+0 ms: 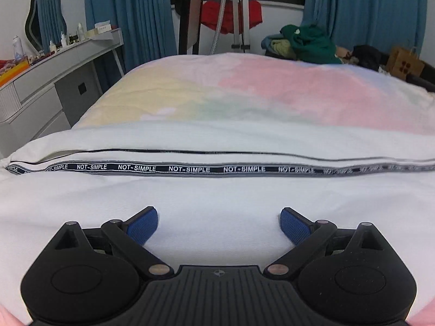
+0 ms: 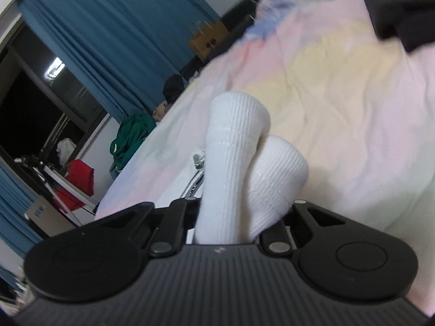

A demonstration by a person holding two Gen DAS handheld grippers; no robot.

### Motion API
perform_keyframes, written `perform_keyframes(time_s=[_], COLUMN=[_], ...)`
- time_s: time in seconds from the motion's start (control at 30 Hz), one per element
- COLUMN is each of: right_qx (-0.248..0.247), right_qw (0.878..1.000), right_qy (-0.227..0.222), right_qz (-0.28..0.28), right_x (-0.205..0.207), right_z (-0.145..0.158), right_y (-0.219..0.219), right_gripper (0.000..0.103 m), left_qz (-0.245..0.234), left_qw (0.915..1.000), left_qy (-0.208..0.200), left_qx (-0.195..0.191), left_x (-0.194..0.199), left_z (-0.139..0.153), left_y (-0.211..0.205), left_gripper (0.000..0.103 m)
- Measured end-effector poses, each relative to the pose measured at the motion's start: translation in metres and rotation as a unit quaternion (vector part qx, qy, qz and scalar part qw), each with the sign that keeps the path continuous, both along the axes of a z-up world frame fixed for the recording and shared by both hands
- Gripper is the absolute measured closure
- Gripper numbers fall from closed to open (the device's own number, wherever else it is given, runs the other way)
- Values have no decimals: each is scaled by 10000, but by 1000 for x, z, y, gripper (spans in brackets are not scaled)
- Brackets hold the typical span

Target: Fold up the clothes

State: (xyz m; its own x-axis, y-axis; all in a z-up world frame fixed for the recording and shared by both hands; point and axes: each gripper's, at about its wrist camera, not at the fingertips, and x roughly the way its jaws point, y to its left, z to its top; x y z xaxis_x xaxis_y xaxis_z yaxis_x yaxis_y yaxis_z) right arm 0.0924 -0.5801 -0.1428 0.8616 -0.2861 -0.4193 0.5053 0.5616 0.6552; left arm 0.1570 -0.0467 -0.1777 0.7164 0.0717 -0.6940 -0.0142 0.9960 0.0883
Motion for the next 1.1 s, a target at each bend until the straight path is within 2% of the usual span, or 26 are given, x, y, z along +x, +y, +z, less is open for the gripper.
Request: perform_keyframes(time_s=[0.1,0.23,0.4,0.5,0.63,0.83,0.97,1.1], right_qx=[-512,-1259,-2216,-2854,-3616,-4286,-4663,-4940], right_qw=[9987,9919,9751,9582,9308,8957,8667,8297], right_qy=[84,155,76,-47,-238,-660,-793,-606], right_qz=[-11,22,60,195,478,987,1584,2527], right_x=[2,2,5,5,0,-11,-16,-30], right_z=[19,45,82,102,123,138,123,75], right_y=[16,43,91,130,197,303,380,456], right_gripper=[85,85,87,89,90,90,90,90], left_qz=[-46,-59,-78,-41,129,536,895,1072], left_qw=[9999,10000,10000,10000,9989,9912,9832,9767], left_qy=[-13,-25,-24,-43,-328,-823,-1051,-1198], left_qx=[159,70,-5,-73,-318,-891,-1192,-1425], left_x=[0,-1,-6,-15,-31,-54,-69,-84], left_z=[-7,-5,4,16,40,76,94,104], left_y=[-3,0,5,9,27,69,102,127], left_gripper=[4,4,4,4,4,4,4,4])
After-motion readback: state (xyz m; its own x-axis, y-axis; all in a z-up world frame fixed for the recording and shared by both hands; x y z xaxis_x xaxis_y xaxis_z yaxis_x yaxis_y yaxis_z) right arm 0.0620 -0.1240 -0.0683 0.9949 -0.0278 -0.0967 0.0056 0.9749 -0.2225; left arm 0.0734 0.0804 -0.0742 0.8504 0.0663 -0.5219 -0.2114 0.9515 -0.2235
